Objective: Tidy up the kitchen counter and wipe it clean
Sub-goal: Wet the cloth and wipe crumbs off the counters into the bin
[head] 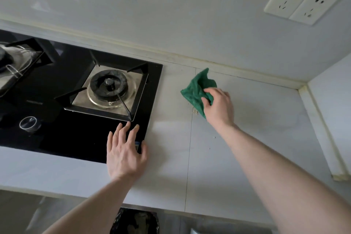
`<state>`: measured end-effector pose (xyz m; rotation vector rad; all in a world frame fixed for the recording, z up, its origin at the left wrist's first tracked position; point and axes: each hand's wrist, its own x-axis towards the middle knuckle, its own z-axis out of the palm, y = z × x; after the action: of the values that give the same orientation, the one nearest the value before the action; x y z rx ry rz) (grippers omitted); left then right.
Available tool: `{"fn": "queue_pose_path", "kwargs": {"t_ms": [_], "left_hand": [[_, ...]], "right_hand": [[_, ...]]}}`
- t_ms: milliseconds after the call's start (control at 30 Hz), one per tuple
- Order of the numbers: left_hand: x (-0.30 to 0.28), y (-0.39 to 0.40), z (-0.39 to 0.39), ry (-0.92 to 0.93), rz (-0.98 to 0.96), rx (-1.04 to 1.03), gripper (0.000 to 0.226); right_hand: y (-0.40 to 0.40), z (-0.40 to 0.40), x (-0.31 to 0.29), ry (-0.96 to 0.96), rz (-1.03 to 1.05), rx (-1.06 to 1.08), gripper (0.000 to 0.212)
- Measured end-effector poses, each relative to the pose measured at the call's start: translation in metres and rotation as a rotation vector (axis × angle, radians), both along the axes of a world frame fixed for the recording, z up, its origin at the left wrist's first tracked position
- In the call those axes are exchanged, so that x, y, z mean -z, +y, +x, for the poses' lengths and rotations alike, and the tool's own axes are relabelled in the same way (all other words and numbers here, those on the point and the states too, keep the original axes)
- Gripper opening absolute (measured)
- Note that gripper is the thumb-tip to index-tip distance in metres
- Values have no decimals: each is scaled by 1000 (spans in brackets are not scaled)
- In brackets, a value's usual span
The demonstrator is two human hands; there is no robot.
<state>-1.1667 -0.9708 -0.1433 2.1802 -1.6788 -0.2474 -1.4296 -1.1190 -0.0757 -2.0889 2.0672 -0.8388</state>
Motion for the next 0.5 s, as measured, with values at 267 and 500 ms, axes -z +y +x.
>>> {"fn": "queue_pose_path", "kwargs": {"t_ms": [267,500], "left_hand": [[-1,-1,-2,-20,-20,-8,60],[-4,-4,3,-22,-20,-14,60]], "right_hand": [[-58,44,36,142,327,-149,29],[40,44,51,150,183,-304,31]]}}
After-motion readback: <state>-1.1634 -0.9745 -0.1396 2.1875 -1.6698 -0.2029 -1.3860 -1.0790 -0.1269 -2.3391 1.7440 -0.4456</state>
